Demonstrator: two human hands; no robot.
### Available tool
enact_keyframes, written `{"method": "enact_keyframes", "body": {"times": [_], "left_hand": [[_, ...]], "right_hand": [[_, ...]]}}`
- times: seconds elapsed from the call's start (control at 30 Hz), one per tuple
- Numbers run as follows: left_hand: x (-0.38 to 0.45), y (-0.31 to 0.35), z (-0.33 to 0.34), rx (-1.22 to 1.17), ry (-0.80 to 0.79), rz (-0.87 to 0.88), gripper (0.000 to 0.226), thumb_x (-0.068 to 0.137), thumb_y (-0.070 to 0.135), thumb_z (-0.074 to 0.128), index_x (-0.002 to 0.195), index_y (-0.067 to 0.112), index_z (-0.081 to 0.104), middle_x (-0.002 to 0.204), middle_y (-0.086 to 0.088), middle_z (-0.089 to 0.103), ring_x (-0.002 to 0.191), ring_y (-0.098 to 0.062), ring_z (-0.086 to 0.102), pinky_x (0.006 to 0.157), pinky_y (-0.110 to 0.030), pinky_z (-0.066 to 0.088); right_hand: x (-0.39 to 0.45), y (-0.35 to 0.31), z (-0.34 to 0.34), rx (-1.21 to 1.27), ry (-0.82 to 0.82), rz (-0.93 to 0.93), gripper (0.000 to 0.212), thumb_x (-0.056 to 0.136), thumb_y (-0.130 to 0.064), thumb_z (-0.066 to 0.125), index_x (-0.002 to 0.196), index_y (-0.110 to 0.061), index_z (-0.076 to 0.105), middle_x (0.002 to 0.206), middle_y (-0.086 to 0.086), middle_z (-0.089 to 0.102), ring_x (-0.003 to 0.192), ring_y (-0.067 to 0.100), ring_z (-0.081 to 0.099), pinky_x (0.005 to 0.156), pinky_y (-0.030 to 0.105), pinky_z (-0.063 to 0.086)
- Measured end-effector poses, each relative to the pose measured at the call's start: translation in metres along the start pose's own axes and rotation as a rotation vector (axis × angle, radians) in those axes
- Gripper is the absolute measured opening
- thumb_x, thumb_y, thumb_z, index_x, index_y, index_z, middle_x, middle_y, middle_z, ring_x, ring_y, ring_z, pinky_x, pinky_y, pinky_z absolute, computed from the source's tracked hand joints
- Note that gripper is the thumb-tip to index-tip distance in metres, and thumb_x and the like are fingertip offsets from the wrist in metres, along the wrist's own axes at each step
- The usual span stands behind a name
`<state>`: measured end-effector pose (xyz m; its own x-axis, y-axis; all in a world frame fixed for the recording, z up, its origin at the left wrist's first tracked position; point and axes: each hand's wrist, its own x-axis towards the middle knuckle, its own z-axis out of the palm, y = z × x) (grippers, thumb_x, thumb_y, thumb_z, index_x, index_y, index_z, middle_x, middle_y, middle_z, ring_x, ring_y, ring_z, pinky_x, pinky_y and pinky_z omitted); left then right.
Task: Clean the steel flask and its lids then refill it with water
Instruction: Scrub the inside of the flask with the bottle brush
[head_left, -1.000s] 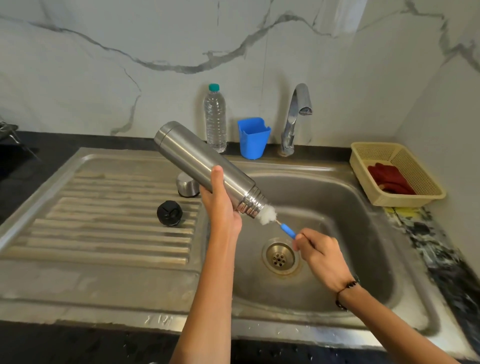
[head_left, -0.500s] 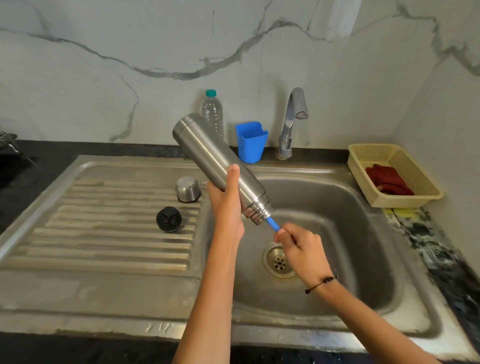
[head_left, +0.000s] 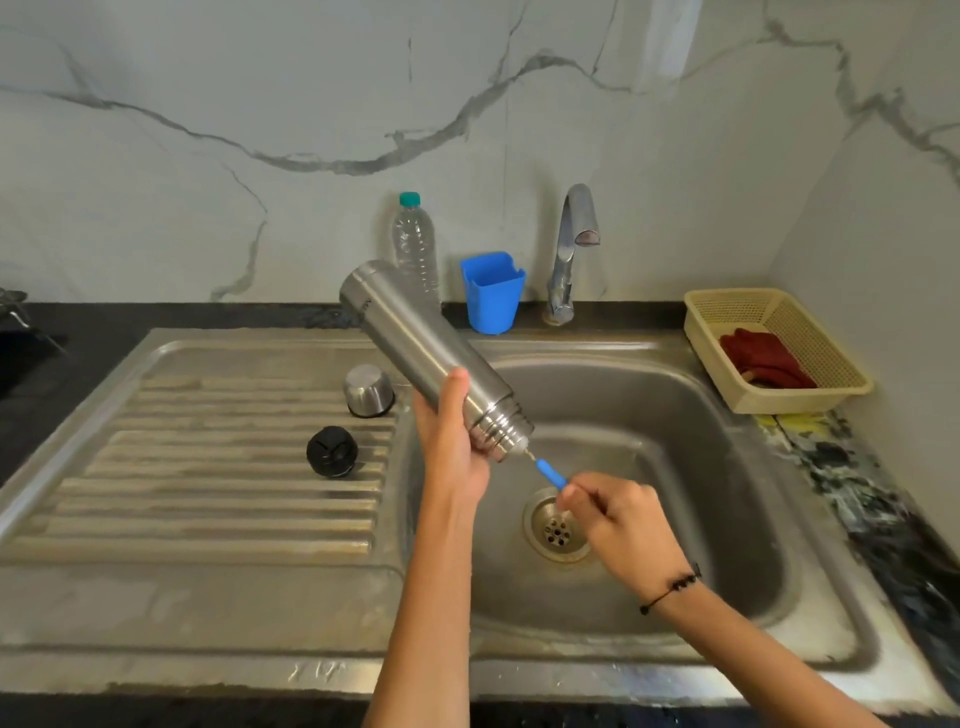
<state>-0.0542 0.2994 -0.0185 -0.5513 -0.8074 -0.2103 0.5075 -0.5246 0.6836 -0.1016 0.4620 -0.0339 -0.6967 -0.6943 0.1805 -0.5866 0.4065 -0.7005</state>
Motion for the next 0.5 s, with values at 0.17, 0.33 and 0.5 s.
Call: {"method": "enact_keyframes", "body": {"times": [0.17, 0.33, 0.5], "left_hand": [[-0.002, -0.005, 0.010, 0.096, 0.048, 0.102, 0.046, 0.091, 0.017, 0.061, 0.134, 0.022, 0.044, 0.096, -0.003, 0.064, 0.070, -0.013, 0.064, 0.052, -0.029, 0.051], [0.002, 0.009, 0.006, 0.062, 0.119, 0.181, 0.055, 0.090, 0.013, 0.062, 0.139, 0.023, 0.041, 0.107, -0.003, 0.065, 0.081, -0.013, 0.068, 0.066, -0.033, 0.056], [-0.004, -0.001, 0.013, 0.120, 0.136, 0.165, 0.067, 0.080, 0.027, 0.069, 0.140, 0.027, 0.038, 0.107, -0.006, 0.061, 0.080, -0.019, 0.059, 0.061, -0.033, 0.049]], "right_hand": [[0.002, -0.006, 0.025, -0.196, 0.244, -0.137, 0.031, 0.081, -0.034, 0.041, 0.067, -0.017, 0.064, 0.044, 0.002, 0.054, 0.038, 0.030, 0.049, 0.033, 0.023, 0.035], [-0.014, 0.003, 0.021, -0.329, 0.280, -0.276, 0.028, 0.081, -0.026, 0.043, 0.071, -0.013, 0.066, 0.045, -0.003, 0.049, 0.035, 0.020, 0.045, 0.031, 0.019, 0.028], [0.011, -0.013, 0.016, -0.382, 0.348, -0.367, 0.026, 0.080, -0.018, 0.044, 0.069, -0.008, 0.065, 0.043, 0.001, 0.043, 0.034, 0.023, 0.040, 0.031, 0.019, 0.025]]}}
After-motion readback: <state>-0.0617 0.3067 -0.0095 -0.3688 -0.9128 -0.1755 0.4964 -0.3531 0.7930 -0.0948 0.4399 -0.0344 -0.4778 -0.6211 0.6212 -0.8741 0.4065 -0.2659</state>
